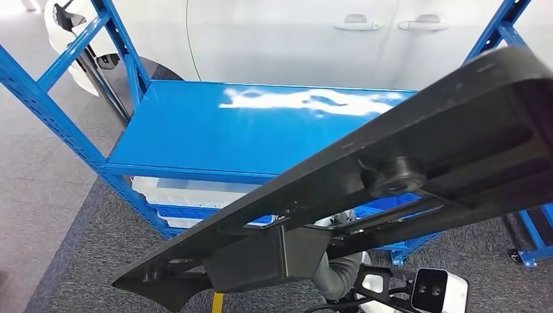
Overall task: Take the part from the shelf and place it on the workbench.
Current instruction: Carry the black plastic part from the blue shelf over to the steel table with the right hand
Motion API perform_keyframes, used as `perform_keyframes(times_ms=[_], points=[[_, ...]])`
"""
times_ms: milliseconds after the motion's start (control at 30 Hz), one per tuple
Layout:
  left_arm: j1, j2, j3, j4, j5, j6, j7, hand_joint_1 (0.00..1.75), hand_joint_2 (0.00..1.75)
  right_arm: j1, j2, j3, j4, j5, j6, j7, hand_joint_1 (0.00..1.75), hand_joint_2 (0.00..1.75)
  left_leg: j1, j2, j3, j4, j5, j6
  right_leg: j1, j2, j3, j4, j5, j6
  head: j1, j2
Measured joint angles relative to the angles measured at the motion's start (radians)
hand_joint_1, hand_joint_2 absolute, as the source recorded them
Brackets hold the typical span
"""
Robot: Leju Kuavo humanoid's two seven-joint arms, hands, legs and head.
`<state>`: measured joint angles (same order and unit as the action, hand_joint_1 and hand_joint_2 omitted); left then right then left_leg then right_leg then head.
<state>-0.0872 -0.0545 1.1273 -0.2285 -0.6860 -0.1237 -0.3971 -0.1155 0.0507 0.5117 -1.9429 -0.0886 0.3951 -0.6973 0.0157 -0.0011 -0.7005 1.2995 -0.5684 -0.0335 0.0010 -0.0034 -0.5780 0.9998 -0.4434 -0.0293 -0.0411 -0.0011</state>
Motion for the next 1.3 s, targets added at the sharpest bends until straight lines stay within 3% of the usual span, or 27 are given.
perform_keyframes(times_ms=[33,100,167,200,267,300,367,433,467,500,533,600,667,700,767,800,833,933,967,1000,1033,1067,1133,1200,1233,1300], points=[[0.0,0.0,0.0,0.0,0.0,0.001,0.0,0.0,1.75,-0.001,0.0,-0.002,0.0,0.0,0.002,0.0,1.75,1.75,0.0,0.0,0.031,-0.021,0.025,0.001,0.0,0.0,-0.014,0.002,0.009,0.002,0.0,0.0],[-0.002,0.002,0.0,0.0,-0.002,0.0,0.0,0.0,1.75,-0.002,0.0,-0.003,0.0,-0.002,0.003,0.0,1.75,1.75,-0.001,0.0,0.135,-0.153,0.061,0.006,0.002,0.001,-0.038,0.009,0.025,0.009,0.0,0.0],[-0.006,0.004,0.0,0.0,-0.005,0.0,-0.001,0.0,1.75,-0.003,0.0,-0.005,0.0,-0.005,0.003,0.0,1.75,1.75,-0.006,-0.003,0.214,-0.273,0.055,0.017,0.003,-0.001,-0.05,0.013,0.04,0.02,0.0,0.0],[-0.007,0.005,0.0,0.0,-0.005,0.0,-0.001,0.0,1.75,-0.004,0.0,-0.007,0.0,-0.007,0.004,0.0,1.75,1.75,-0.009,-0.005,0.226,-0.299,0.048,0.023,0.004,-0.001,-0.052,0.013,0.047,0.026,0.0,0.0],[-0.005,0.006,0.0,0.0,-0.007,0.002,-0.001,0.0,1.75,-0.002,0.0,-0.012,0.0,-0.012,0.007,0.0,1.75,1.75,-0.009,-0.003,0.215,-0.306,0.06,0.038,0.002,0.0,-0.056,0.014,0.058,0.038,0.0,0.0],[-0.004,0.006,0.0,0.0,-0.007,0.003,0.0,0.0,1.75,-0.001,0.0,-0.016,0.0,-0.015,0.01,0.0,1.75,1.75,-0.008,-0.001,0.207,-0.307,0.069,0.046,0.0,0.001,-0.064,0.024,0.043,0.043,0.0,0.0],[-0.003,0.008,0.0,0.0,-0.008,0.005,0.001,0.0,1.75,0.003,0.0,-0.023,0.0,-0.019,0.017,0.0,1.75,1.75,-0.005,0.004,0.184,-0.31,0.092,0.06,-0.004,0.003,-0.091,0.097,-0.039,0.051,0.0,0.0],[-0.003,0.01,0.0,0.0,-0.009,0.007,0.003,0.0,1.75,0.007,0.0,-0.029,0.0,-0.021,0.021,0.0,1.75,1.75,-0.008,0.006,0.155,-0.309,0.114,0.065,-0.006,0.004,-0.124,0.224,-0.134,0.056,0.0,0.0],[-0.003,0.011,0.0,0.0,-0.009,0.007,0.004,0.0,1.75,0.01,0.0,-0.032,0.0,-0.022,0.024,0.0,1.75,1.75,-0.009,0.006,0.139,-0.307,0.126,0.065,-0.006,0.004,-0.13,0.276,-0.152,0.057,0.0,0.0],[-0.002,0.011,0.0,0.0,-0.009,0.008,0.005,0.0,1.75,0.013,0.0,-0.035,0.0,-0.022,0.029,0.0,1.75,1.75,-0.01,0.006,0.123,-0.305,0.136,0.064,-0.007,0.004,-0.122,0.302,-0.146,0.057,0.0,0.0],[-0.002,0.011,0.0,0.0,-0.009,0.009,0.006,0.0,1.75,0.015,0.0,-0.04,0.0,-0.022,0.035,0.0,1.75,1.75,-0.01,0.006,0.107,-0.301,0.146,0.063,-0.006,0.004,-0.098,0.293,-0.121,0.056,0.0,0.0],[-0.001,0.011,0.0,0.0,-0.01,0.01,0.007,0.0,1.75,0.017,0.0,-0.049,0.0,-0.023,0.049,0.0,1.75,1.75,-0.011,0.006,0.081,-0.293,0.162,0.059,-0.005,0.004,-0.004,0.182,-0.074,0.048,0.0,0.0],[-0.001,0.011,0.0,0.0,-0.011,0.011,0.008,0.0,1.75,0.017,0.0,-0.059,-0.001,-0.022,0.062,0.0,1.75,1.75,-0.013,0.005,0.065,-0.286,0.177,0.05,0.001,0.004,0.089,0.042,-0.081,0.038,0.0,0.0],[-0.001,0.011,0.0,0.0,-0.013,0.011,0.008,0.0,1.75,0.017,0.001,-0.064,-0.002,-0.022,0.067,0.0,1.75,1.75,-0.012,0.005,0.062,-0.286,0.185,0.044,0.004,0.004,0.111,0.004,-0.091,0.033,0.0,0.0],[0.0,0.011,0.0,0.0,-0.016,0.01,0.007,0.0,1.75,0.018,0.001,-0.073,-0.003,-0.02,0.072,0.0,1.75,1.75,-0.012,0.005,0.06,-0.29,0.2,0.033,0.005,0.003,0.11,-0.013,-0.083,0.024,0.0,0.0],[0.001,0.012,0.0,0.0,-0.017,0.01,0.007,0.0,1.75,0.019,0.001,-0.076,-0.003,-0.02,0.074,0.0,1.75,1.75,-0.011,0.004,0.055,-0.285,0.193,0.027,0.003,0.001,0.104,-0.015,-0.073,0.018,0.0,0.0],[0.001,0.012,0.0,0.0,-0.017,0.01,0.007,0.0,1.75,0.019,0.001,-0.078,-0.003,-0.019,0.074,0.0,1.75,1.75,-0.01,0.003,0.048,-0.268,0.169,0.022,0.0,-0.001,0.095,-0.018,-0.061,0.01,0.0,0.0],[0.002,0.011,0.0,0.0,-0.017,0.01,0.007,0.0,1.75,0.021,0.003,-0.081,-0.003,-0.019,0.075,0.0,1.75,1.75,-0.004,0.002,0.004,-0.106,0.025,0.007,-0.001,-0.003,0.054,-0.018,-0.026,-0.002,0.0,0.0],[0.002,0.011,0.0,0.0,-0.017,0.01,0.007,0.0,1.75,0.022,0.003,-0.083,-0.003,-0.019,0.075,0.0,1.75,1.75,-0.003,0.002,-0.006,-0.044,-0.001,0.003,0.0,-0.003,0.038,-0.016,-0.014,-0.002,0.0,0.0],[0.002,0.011,0.0,0.0,-0.017,0.01,0.007,0.0,1.75,0.023,0.003,-0.085,-0.003,-0.019,0.075,0.0,1.75,1.75,-0.002,0.002,-0.005,-0.005,-0.001,0.0,0.001,-0.003,0.021,-0.012,-0.003,-0.001,0.0,0.0],[0.002,0.012,0.0,0.0,-0.017,0.01,0.008,0.0,1.75,0.024,0.003,-0.086,-0.003,-0.019,0.075,0.0,1.75,1.75,-0.001,0.002,0.013,-0.001,0.02,-0.002,0.001,-0.004,0.004,-0.008,0.007,0.001,0.0,0.0],[0.001,0.012,0.0,0.0,-0.017,0.01,0.008,0.0,1.75,0.025,0.003,-0.087,-0.003,-0.019,0.075,0.0,1.75,1.75,0.0,0.002,0.049,-0.033,0.05,-0.002,0.001,-0.003,-0.012,-0.003,0.016,0.004,0.0,0.0],[-0.001,0.012,0.0,0.0,-0.017,0.01,0.008,0.0,1.75,0.025,0.004,-0.089,-0.003,-0.019,0.075,0.0,1.75,1.75,0.0,0.001,0.158,-0.174,0.071,0.003,0.002,-0.003,-0.037,0.009,0.031,0.012,0.0,0.0],[-0.004,0.012,0.0,0.0,-0.018,0.01,0.007,0.0,1.75,0.025,0.005,-0.091,-0.005,-0.018,0.075,0.0,1.75,1.75,-0.004,-0.001,0.229,-0.284,0.049,0.014,0.004,-0.004,-0.048,0.015,0.044,0.023,0.0,0.0],[-0.005,0.012,0.0,0.0,-0.018,0.01,0.007,0.0,1.75,0.025,0.006,-0.091,-0.005,-0.018,0.075,0.0,1.75,1.75,-0.007,-0.002,0.236,-0.305,0.042,0.022,0.004,-0.005,-0.051,0.016,0.052,0.029,0.0,0.0],[-0.003,0.012,0.0,0.0,-0.018,0.01,0.007,0.0,1.75,0.026,0.006,-0.092,-0.005,-0.018,0.075,0.0,1.75,1.75,-0.008,0.0,0.219,-0.308,0.059,0.037,0.001,-0.004,-0.061,0.018,0.057,0.041,0.0,0.0]])
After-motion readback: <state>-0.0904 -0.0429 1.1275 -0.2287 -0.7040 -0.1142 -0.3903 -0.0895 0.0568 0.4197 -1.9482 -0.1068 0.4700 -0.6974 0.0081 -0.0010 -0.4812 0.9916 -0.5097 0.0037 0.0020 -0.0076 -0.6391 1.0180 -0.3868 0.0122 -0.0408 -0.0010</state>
